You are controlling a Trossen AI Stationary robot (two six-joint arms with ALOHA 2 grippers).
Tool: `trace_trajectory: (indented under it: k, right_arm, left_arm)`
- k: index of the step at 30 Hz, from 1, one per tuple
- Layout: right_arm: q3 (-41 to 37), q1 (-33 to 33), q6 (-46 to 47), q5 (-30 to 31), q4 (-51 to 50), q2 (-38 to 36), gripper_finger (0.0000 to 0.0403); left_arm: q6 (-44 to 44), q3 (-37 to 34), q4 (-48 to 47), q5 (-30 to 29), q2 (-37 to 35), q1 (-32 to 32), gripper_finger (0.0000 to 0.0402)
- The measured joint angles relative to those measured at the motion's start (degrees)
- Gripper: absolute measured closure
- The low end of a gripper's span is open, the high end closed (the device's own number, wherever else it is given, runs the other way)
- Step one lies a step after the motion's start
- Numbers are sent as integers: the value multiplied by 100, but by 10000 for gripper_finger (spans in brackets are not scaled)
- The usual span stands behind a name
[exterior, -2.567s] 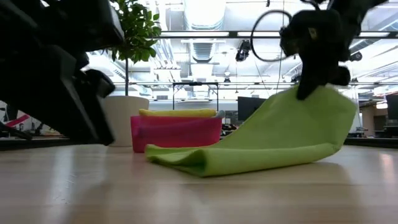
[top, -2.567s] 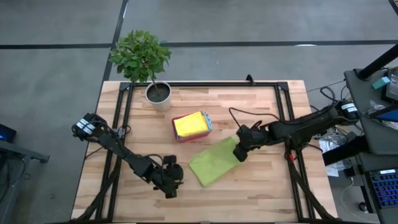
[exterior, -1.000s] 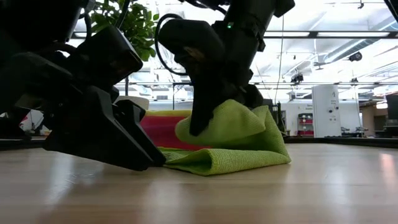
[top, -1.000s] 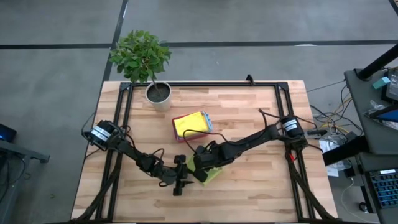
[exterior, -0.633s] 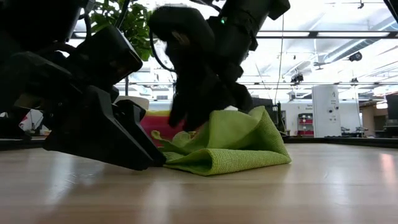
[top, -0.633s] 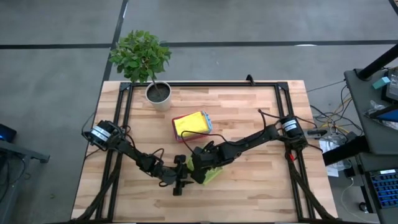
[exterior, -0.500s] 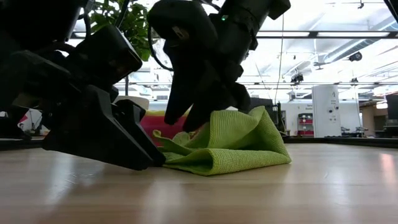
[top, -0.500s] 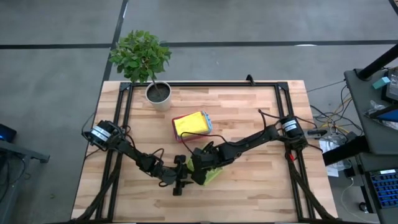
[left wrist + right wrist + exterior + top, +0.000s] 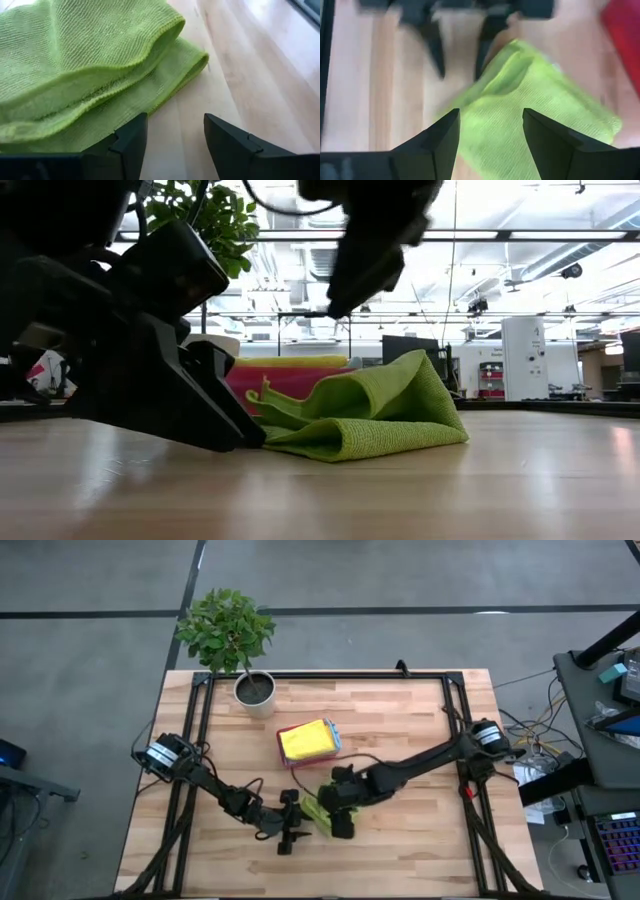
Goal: Fold microfiber towels
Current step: Fold the green microfiber cloth
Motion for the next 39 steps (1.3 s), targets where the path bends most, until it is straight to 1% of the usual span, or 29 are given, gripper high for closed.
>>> trace_trajectory:
  k: [5,9,11,16,19,22,27,29,31,36,39]
  right_arm:
    - [-256,485,-914,81,-121,-6,197]
    - [-420,780,-1690,810,-69,-4,197]
    - [-507,849,-2023,1029,37,10,197]
    - [-769,817,-2517,1041,691,13,197]
    - [-1001,711,-2548,1006,961,12,197]
    - [-1213,636,-2542,800,1272,57,197]
    - [-1367,602,-2582,687,1604,254,201]
    - [-1367,592,-2614,691,1636,267,214]
    - [-1365,563,-2606,693,1711,267,237]
    - [-1372,511,-2579,693,1826,253,321]
    - [-1308,498,-2323,705,1840,219,370]
  left_arm:
    - [4,-76,337,83,-36,-2,222]
    - [2,-95,297,83,-36,9,222]
    - [-1,-95,298,81,-36,9,222]
    - [-3,-103,292,81,-36,14,222]
    - [-1,-113,287,80,-36,49,222]
    - [-1,-116,282,63,-36,57,222]
    - [-1,-138,264,62,-27,61,222]
    - [2,-142,260,63,-27,67,222]
    - [1,-154,250,61,-27,70,222]
    - [-3,-158,252,61,-27,79,222]
    - [-7,-159,257,63,-25,76,222]
